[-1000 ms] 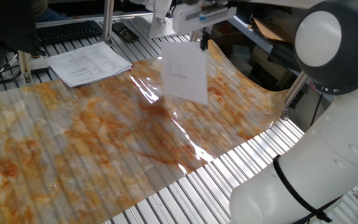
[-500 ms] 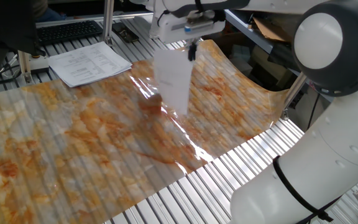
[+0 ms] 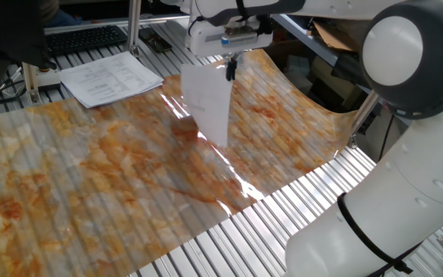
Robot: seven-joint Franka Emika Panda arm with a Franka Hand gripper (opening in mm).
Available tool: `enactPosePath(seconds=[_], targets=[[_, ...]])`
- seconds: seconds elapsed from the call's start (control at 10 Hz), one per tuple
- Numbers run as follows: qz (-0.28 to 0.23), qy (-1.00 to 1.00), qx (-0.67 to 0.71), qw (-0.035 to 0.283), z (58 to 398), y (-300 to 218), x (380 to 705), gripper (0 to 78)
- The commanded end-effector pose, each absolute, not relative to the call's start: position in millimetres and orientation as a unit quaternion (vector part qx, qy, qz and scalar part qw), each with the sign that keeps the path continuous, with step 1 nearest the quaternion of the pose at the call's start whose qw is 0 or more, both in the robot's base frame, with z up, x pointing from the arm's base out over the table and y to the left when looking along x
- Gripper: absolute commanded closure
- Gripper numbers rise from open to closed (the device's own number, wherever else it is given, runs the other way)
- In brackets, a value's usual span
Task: Flip over and spread out the paper that is laid flat on the table
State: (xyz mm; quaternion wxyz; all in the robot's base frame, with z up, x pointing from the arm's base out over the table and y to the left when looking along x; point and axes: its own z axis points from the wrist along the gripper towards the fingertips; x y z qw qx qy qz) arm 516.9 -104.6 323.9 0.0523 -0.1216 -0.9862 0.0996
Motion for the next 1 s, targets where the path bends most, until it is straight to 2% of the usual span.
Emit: enactPosePath(seconds=[0.1,1.0], targets=[[0.059,-0.988,-0.129,0.054,305,-92,519,76.5],[0.017,-0.988,-0.146,0.053,282,-83,522,76.5]])
